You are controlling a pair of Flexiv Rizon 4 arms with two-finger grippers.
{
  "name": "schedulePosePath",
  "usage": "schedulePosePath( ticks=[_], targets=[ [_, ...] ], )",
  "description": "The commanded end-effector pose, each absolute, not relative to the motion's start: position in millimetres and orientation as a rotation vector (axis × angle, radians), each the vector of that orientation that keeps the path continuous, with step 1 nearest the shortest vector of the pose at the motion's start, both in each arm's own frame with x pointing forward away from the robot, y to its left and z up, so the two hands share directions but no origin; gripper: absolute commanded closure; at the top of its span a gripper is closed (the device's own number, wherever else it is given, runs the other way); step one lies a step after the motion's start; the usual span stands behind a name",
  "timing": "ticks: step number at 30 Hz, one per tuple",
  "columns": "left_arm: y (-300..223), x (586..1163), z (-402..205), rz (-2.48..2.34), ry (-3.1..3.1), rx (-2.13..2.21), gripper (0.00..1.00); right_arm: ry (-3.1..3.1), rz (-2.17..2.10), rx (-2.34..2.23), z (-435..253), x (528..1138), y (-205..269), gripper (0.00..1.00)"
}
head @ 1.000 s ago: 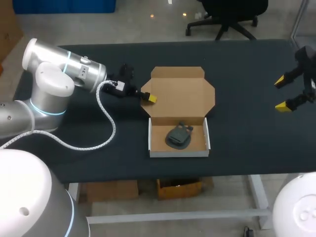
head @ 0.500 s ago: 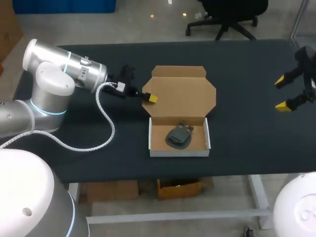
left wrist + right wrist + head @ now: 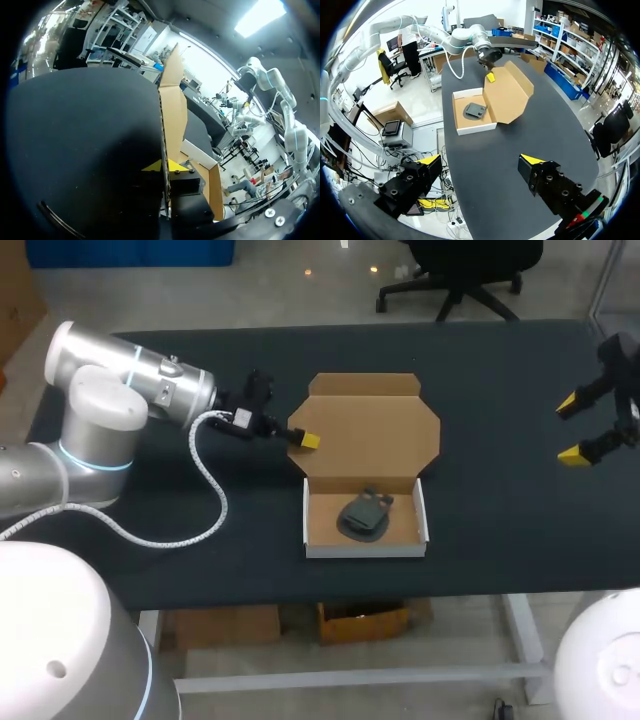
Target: Assemble the packaging by folding the flat box into shape, placing the metal phone stand inside, and closing the box properly
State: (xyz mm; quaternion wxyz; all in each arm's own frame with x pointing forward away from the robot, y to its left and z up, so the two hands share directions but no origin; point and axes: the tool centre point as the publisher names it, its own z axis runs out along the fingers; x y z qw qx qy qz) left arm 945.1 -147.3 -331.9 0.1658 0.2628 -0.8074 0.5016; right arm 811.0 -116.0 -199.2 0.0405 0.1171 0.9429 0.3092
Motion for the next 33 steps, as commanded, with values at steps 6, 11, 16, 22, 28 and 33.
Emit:
schedulePosePath(
  ticks=[6, 11, 16, 22, 28, 33],
  targets=[
    [-141, 944, -332, 1.495, -2.302, 0.623, 1.00, 2.892, 0.943, 0.359, -196, 809, -116, 0.00],
    [-141, 944, -332, 1.495, -2.302, 0.623, 1.00, 2.891, 0.937, 0.358, -194, 809, -116, 0.00],
    [-141, 944, -332, 1.495, -2.302, 0.623, 1.00, 2.875, 0.927, 0.326, -185, 809, -113, 0.00],
    [-141, 944, -332, 1.495, -2.302, 0.623, 1.00, 2.876, 0.888, 0.277, -173, 816, -111, 0.00],
    [-141, 944, -332, 1.495, -2.302, 0.623, 1.00, 2.909, 0.834, 0.263, -171, 838, -102, 0.00],
    [-141, 944, -332, 1.495, -2.302, 0.623, 1.00, 2.927, 0.796, 0.274, -167, 854, -93, 0.00]
  ],
)
